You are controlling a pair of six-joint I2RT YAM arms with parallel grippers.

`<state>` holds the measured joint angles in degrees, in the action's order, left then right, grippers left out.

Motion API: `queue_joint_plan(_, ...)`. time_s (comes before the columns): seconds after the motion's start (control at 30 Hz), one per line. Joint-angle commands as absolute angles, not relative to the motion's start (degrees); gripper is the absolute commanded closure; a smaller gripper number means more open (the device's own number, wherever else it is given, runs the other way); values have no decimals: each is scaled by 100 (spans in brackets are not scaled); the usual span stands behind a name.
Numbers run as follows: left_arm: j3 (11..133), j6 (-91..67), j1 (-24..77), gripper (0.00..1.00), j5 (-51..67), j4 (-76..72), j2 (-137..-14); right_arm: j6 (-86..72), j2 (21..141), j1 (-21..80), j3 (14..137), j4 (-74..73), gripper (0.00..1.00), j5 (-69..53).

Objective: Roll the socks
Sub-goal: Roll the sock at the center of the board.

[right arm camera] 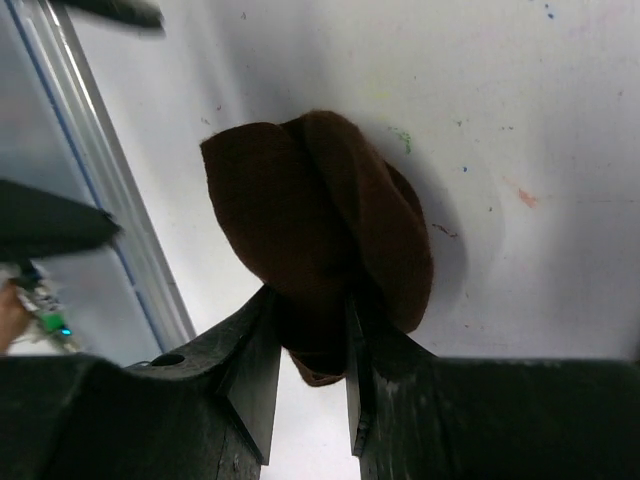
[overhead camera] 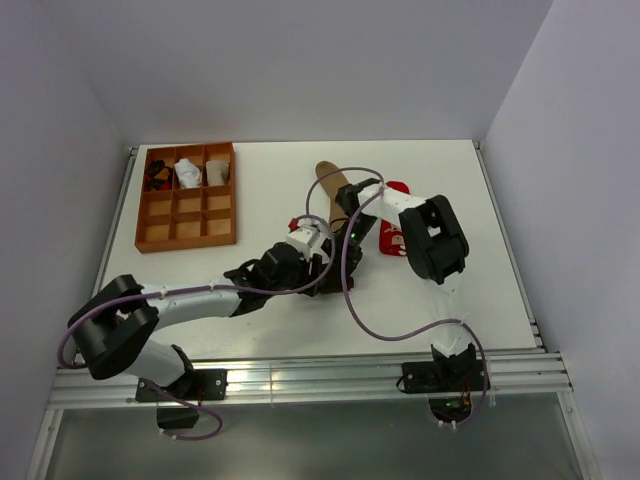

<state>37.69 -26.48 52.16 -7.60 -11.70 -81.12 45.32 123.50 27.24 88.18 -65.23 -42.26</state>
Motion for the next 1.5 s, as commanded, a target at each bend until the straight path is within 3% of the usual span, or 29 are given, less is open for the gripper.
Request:
queue_joint_plan(0.0, 4288, -1925, 5361, 38, -651, -1389, -8445, 4509, 12884, 2698, 8798, -6653, 78, -3516)
queue_joint_plan(0.4, 4588, -1389, 5361, 36, 456, -1477, -9114, 4693, 13359, 2611, 9359, -7338, 77, -3664)
queue_joint_plan(0.9, 4737, -1476, 5353, 39, 844, -1503, -9694, 4456, 13658, 2549, 9668, -7383, 77, -3577)
queue_joint_plan(1.0, 4606, -1634, 5212, 45, 1089, -1678, -9730, 4430, 13684, 2549, 9642, -7348, 77, -3525)
queue_joint_plan(1.33, 4667, -1951, 4869, 86, 1933, -1477, -10010, 4132, 13377, 2540, 9378, -6752, 70, -3279)
queue_joint_plan(1.43, 4764, -2117, 4834, 100, 2100, -1345, -10160, 3956, 13097, 2540, 9133, -6452, 58, -3138)
queue_joint_plan(1.47, 4816, -2179, 4817, 100, 2109, -1293, -10186, 3894, 13000, 2540, 8949, -6164, 53, -3094)
